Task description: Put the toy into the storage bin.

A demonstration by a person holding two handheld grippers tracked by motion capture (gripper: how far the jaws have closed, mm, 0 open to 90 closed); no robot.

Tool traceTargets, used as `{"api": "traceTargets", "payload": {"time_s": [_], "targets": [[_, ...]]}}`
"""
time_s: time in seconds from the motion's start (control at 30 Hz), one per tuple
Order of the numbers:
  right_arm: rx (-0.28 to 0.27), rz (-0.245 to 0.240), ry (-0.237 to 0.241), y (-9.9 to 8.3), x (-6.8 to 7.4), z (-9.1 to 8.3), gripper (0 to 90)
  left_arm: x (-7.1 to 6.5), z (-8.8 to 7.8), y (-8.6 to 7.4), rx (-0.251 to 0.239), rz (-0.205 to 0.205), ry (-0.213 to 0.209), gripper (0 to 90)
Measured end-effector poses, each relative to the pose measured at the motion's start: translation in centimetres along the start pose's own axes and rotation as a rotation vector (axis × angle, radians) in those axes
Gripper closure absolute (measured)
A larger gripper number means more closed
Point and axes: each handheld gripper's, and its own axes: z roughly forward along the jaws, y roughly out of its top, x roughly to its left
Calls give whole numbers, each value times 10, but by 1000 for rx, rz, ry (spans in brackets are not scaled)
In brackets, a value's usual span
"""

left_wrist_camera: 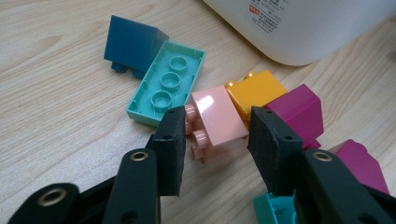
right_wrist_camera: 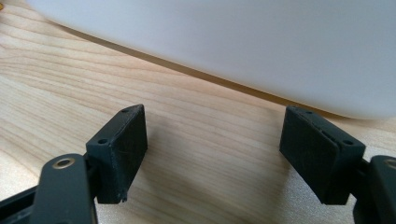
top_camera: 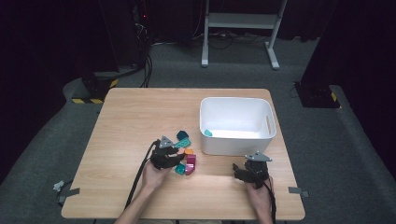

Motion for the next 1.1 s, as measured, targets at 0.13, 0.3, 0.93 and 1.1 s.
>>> {"api": "traceTargets", "payload": {"time_s": [0.13, 0.3, 0.93, 1.1], "targets": [[0, 0, 0, 0, 0, 0, 230, 2, 0, -1, 5, -4, -5, 585], [0, 0, 0, 0, 0, 0, 230, 3, 0, -2, 9, -8, -13, 605], [0, 0, 0, 0, 0, 0, 230, 5, -4, -5, 1, -3, -12, 656], [0, 0, 0, 0, 0, 0, 230, 5, -4, -5, 1, 5, -13, 658]]}}
